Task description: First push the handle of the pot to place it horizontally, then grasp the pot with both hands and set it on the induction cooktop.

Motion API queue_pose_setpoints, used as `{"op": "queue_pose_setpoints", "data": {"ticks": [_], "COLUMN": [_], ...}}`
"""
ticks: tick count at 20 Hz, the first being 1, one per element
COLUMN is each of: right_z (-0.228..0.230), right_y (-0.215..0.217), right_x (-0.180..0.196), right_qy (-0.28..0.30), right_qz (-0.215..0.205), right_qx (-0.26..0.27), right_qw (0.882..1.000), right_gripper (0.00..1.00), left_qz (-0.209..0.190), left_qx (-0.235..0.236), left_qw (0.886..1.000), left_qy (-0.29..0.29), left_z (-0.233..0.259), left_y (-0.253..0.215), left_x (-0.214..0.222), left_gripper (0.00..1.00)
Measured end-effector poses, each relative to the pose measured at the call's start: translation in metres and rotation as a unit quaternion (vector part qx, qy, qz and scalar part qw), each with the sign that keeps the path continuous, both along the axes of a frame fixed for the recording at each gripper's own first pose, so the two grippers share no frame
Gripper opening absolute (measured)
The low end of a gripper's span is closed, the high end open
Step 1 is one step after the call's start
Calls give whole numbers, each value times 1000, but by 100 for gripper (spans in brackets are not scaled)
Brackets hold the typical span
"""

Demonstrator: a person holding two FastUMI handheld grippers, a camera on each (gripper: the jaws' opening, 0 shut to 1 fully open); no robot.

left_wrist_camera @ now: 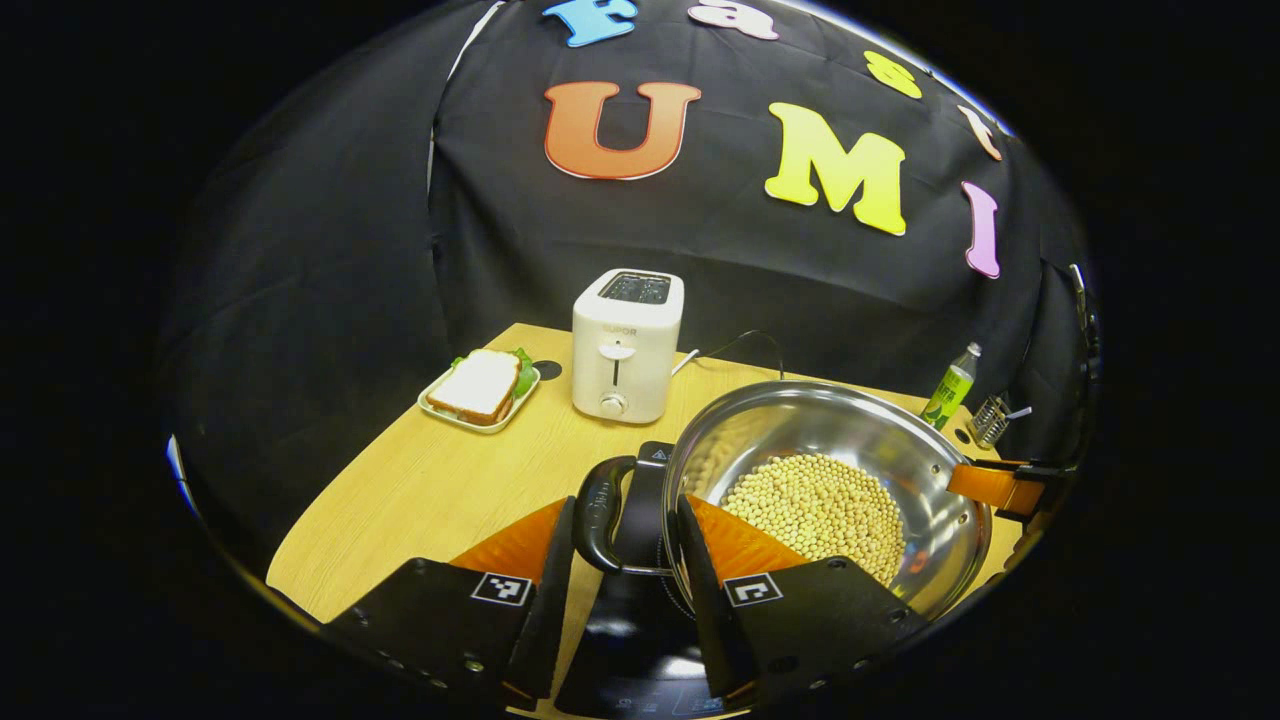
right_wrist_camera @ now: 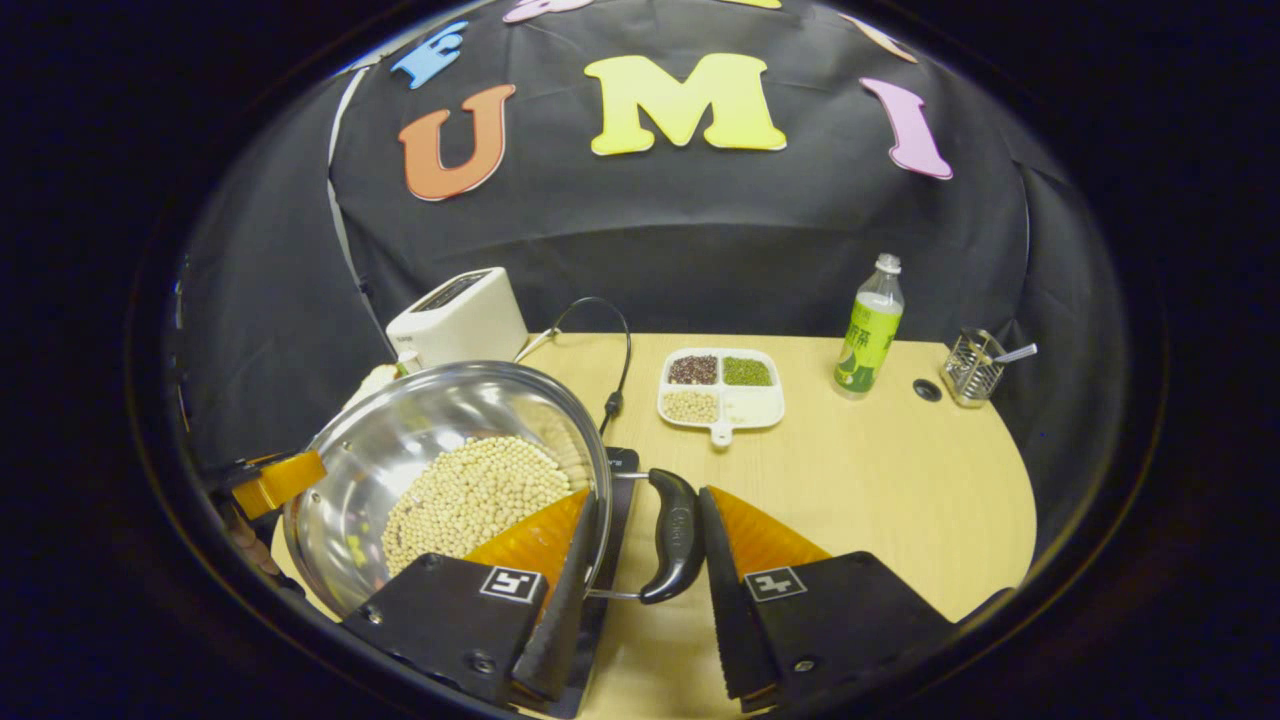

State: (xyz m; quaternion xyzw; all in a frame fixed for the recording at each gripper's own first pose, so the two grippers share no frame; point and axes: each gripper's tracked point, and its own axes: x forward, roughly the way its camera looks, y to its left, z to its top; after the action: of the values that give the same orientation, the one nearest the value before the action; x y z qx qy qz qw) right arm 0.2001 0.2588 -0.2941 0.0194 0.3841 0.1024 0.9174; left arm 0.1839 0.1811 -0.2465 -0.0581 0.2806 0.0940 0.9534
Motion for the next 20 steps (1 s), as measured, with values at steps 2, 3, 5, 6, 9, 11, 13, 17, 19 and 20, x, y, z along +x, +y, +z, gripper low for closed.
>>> {"op": "queue_pose_setpoints", "data": {"ticks": [2,3,5,6,9,11,13,17,19,20], "right_z": [-9,-13,-23,-24,-26,-26,-26,-26,-26,-25], "right_y": [8,12,15,15,16,16,15,16,14,13], "right_x": [3,3,3,1,2,2,2,3,1,-1], "right_qy": [-6,-12,-25,-25,-51,-67,-74,-93,-90,-89], "right_qz": [-4,-8,-13,-16,-23,-21,-27,-29,-30,-28], "right_qx": [4,6,8,18,47,49,66,90,93,91], "right_qw": [1000,1000,1000,999,997,996,995,991,991,991], "right_gripper": [59,58,58,59,59,60,62,64,64,64], "left_qz": [5,4,-4,-9,-29,-32,-28,-16,-16,-15], "left_qx": [-5,-7,-10,-13,0,5,2,-3,-4,-3], "left_qw": [1000,1000,1000,1000,999,998,998,998,998,998], "left_qy": [5,5,6,-4,-36,-49,-57,-60,-60,-65], "left_z": [-9,-13,-26,-32,-24,-23,-24,-25,-26,-25], "left_y": [10,11,16,19,18,19,19,19,16,16], "left_x": [7,10,15,19,19,18,19,18,14,12], "left_gripper": [55,55,55,55,55,55,55,55,46,46]}}
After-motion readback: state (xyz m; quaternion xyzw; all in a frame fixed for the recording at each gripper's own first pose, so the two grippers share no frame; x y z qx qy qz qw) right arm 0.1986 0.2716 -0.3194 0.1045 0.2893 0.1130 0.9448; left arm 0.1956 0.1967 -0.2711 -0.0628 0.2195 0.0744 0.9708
